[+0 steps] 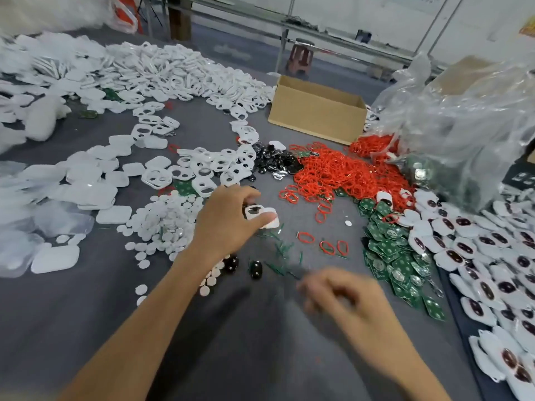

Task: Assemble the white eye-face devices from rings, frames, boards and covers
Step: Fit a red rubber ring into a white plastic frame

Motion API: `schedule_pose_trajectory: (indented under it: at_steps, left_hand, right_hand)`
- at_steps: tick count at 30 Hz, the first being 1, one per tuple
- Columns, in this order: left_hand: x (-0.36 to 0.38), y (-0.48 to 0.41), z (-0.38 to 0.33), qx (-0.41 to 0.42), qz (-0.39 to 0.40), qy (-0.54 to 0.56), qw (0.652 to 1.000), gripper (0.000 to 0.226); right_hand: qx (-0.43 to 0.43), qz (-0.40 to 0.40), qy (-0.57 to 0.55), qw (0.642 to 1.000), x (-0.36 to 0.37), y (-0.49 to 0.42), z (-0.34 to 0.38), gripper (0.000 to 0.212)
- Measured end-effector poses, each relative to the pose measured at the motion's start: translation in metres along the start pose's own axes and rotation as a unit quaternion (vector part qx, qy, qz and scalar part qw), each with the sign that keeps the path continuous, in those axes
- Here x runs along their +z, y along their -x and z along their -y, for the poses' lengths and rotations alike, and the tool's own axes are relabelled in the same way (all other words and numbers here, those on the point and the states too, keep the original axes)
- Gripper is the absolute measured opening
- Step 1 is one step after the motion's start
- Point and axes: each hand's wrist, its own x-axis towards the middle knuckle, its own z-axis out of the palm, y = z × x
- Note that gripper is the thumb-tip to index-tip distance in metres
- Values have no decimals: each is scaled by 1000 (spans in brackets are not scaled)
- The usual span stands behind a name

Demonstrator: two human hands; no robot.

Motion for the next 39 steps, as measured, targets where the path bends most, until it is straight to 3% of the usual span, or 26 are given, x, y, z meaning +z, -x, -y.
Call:
schedule_pose_trajectory:
  at_steps: [2, 6, 12, 17, 22, 26, 29, 35, 39]
  left_hand:
    - [11, -25, 12, -11, 22, -141, 990, 63]
    - [29, -37, 31, 3, 39, -226, 973, 59]
    - [29, -36, 40, 24, -21, -44, 999, 29]
    - [27, -36, 37, 10, -56, 99, 993, 14]
    - [28, -36, 30, -14, -34, 226, 974, 9]
    - [33, -31, 27, -18, -40, 257, 965, 10]
    - [35, -29, 24, -3, -27, 253, 967, 10]
    - [36, -27, 22, -56, 24, 386, 921, 16]
    - [39, -25, 18, -97, 29, 440, 892, 9]
  right_hand:
    - [13, -76, -10, 997, -4, -52, -11, 21]
    - [29, -166, -71, 983, 3, -112, -37, 22]
    - [26, -273, 13, 961, 43, -122, -78, 17]
    - [-26, -237, 52, 970, 51, -121, -87, 15]
    - [-80, -196, 89, 973, 53, -121, -80, 14]
    - [-63, -168, -23, 983, 50, -117, -76, 21]
    - [-49, -184, -26, 981, 54, -114, -75, 13]
    - [-34, -224, -47, 973, 54, -115, -75, 8]
    - [-26, -210, -43, 976, 44, -113, -76, 18]
